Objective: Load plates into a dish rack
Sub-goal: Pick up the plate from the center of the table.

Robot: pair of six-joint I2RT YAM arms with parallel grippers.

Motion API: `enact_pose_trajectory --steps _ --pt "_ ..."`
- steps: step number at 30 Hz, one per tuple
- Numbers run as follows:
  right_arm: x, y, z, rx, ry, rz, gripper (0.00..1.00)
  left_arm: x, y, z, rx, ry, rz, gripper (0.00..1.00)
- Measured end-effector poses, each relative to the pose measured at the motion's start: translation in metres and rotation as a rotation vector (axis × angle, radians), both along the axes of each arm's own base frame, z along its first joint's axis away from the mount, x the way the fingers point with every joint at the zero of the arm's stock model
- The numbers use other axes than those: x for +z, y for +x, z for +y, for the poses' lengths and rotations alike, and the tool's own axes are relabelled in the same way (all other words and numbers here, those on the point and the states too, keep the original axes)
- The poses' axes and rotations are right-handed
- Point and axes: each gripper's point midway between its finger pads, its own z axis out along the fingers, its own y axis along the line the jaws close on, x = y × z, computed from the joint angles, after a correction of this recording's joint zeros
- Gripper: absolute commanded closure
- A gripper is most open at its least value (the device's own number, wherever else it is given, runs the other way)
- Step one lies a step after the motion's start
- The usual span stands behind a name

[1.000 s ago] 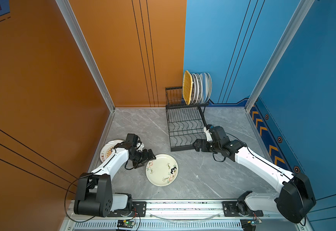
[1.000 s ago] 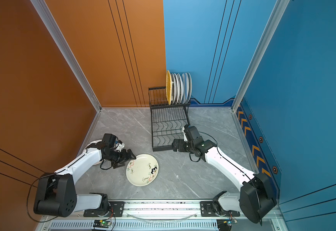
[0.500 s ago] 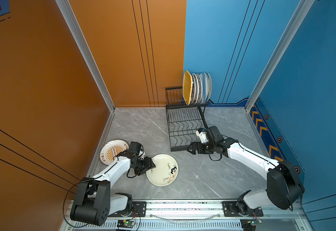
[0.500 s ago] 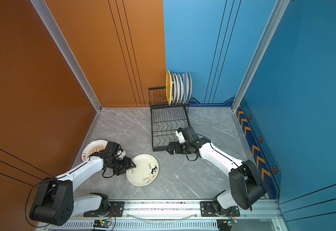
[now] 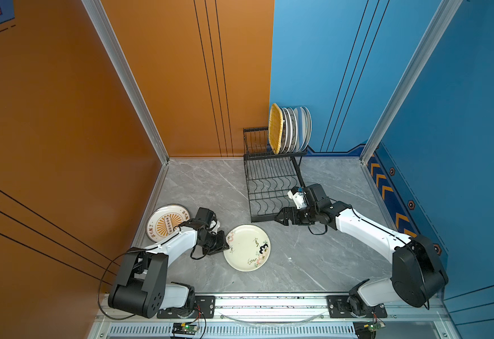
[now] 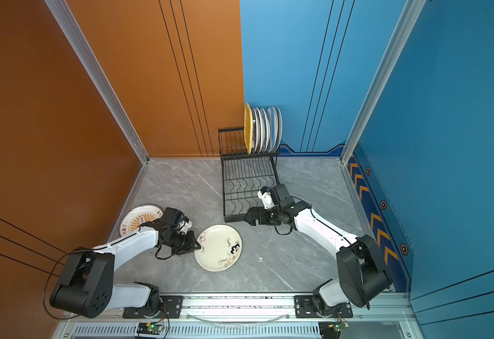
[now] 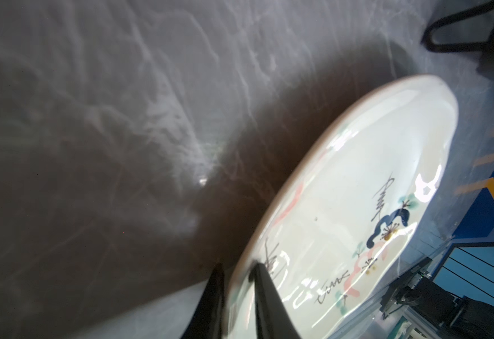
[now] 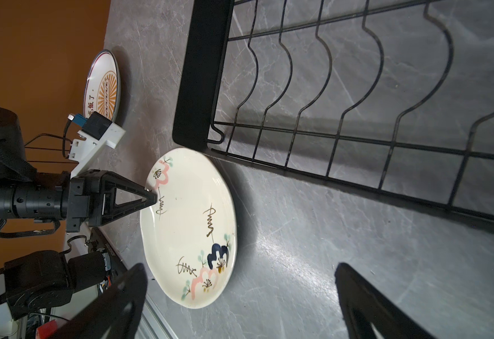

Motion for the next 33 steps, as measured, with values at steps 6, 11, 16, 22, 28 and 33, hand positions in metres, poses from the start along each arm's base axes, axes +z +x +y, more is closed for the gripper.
enact_pose_trajectory --steps 6,11,16,22,28,33 --pt "-0.003 -0.004 0.001 0.016 0.012 0.012 0.0 0.012 0.0 -0.027 -0.07 -0.102 -0.029 1.0" --pt "-0.011 -0.007 0.002 0.031 0.019 0.036 0.0 0.018 -0.004 -0.041 -0.11 -0.151 -0.032 1.0" --pt "-0.033 -0.019 0.0 0.046 0.014 0.089 0.0 0.025 -0.004 -0.049 -0.127 -0.205 -0.04 1.0" --pt "-0.063 -0.037 -0.008 0.051 -0.011 0.162 0.06 0.028 -0.005 -0.054 -0.137 -0.237 -0.034 1.0" --pt "-0.084 -0.052 -0.008 0.066 0.004 0.218 0.22 0.026 -0.007 -0.058 -0.149 -0.252 -0.012 1.0" --pt "-0.088 -0.055 0.0 0.086 0.042 0.236 0.27 0.027 -0.007 -0.062 -0.163 -0.258 -0.006 1.0"
